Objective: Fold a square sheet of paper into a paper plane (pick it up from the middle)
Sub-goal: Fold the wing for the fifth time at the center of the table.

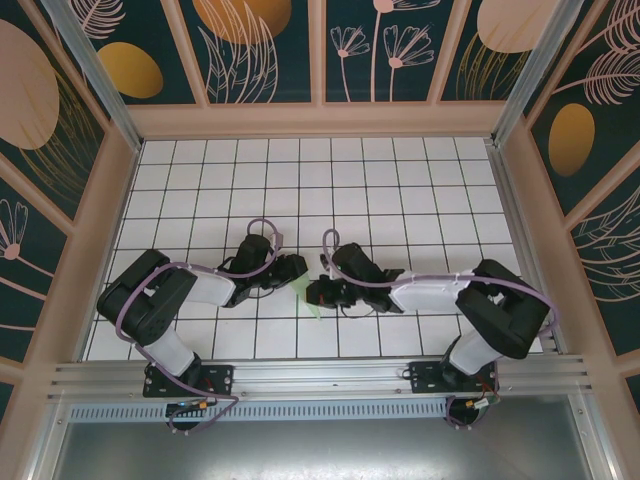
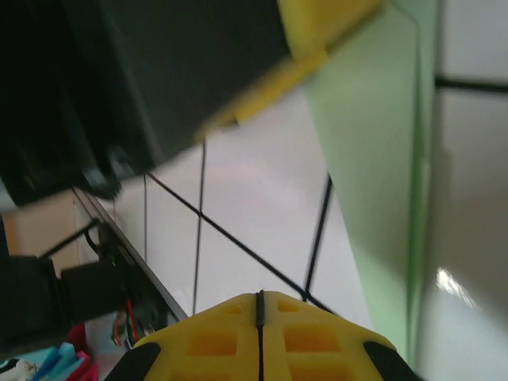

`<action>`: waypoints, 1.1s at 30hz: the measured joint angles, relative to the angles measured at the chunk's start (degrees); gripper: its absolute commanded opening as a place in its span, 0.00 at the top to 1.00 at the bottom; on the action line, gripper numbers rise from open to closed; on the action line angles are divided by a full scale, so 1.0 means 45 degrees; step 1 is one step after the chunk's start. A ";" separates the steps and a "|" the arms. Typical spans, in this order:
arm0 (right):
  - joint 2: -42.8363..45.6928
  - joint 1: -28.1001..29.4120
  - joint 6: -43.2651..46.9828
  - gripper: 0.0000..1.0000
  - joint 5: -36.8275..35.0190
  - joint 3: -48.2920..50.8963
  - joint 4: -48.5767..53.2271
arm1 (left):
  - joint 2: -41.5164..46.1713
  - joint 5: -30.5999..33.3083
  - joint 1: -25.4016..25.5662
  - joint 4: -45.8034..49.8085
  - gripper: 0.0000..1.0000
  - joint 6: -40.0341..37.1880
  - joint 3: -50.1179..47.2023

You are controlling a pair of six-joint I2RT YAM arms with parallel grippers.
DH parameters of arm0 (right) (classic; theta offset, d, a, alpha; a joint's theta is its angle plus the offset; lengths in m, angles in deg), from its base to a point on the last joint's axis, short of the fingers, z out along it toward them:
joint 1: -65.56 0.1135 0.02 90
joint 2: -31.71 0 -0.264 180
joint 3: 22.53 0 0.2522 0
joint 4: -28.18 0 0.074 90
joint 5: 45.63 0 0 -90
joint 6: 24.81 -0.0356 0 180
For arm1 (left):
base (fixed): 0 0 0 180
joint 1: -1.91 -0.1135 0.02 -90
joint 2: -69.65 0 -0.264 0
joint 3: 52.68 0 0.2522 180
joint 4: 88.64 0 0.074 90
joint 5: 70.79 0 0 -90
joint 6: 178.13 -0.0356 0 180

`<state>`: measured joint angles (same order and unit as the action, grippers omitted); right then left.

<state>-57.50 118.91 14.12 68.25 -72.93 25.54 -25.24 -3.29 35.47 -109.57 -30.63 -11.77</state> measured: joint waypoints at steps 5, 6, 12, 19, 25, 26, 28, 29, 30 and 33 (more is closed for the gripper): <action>-0.1525 -0.0257 -0.0165 0.93 -0.0087 -0.0554 -0.0408 | 0.0000 -0.0049 0.0000 0.0000 0.60 -0.0049 0.0019; -0.1744 -0.0287 -0.0175 0.93 -0.0097 -0.0554 -0.0393 | 0.0000 -0.0053 0.0000 0.0000 0.60 -0.0058 0.0024; -0.2433 -0.0384 -0.0311 1.00 -0.0024 -0.0476 -0.0593 | 0.0005 -0.0068 -0.0005 0.0005 0.60 -0.0131 0.0034; -0.2433 -0.0379 -0.0316 1.00 -0.0053 -0.0204 -0.1025 | 0.0005 -0.0219 -0.0102 0.0000 0.59 -0.0544 0.0034; -0.2433 -0.0379 -0.0311 1.00 -0.0063 -0.0180 -0.1044 | 0.0010 -0.1044 -0.1156 -0.0486 0.53 -0.1030 -0.0189; -0.2433 -0.0369 -0.0311 1.00 -0.0078 -0.0180 -0.1044 | 0.0019 -0.1073 -0.1292 -0.0481 0.53 -0.1166 -0.0194; -0.2433 -0.0359 -0.0311 1.00 -0.0097 -0.0180 -0.1044 | 0.0029 -0.1103 -0.1613 -0.0447 0.53 -0.1472 -0.0194; -0.2433 -0.0355 -0.0311 1.00 -0.0097 -0.0180 -0.1044 | 0.0029 -0.1151 -0.1778 -0.0413 0.53 -0.1608 -0.0194; -0.2433 -0.0355 -0.0311 1.00 -0.0102 -0.0180 -0.1044 | 0.0029 -0.1214 -0.1899 -0.0355 0.53 -0.1744 -0.0180; -0.2429 -0.0345 -0.0311 1.00 -0.0112 -0.0180 -0.1039 | 0.0029 -0.1345 -0.2064 -0.0039 0.53 -0.2108 -0.0044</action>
<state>-68.43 117.35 12.72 67.75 -73.74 20.86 -25.11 -9.34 26.18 -109.75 -40.12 -11.96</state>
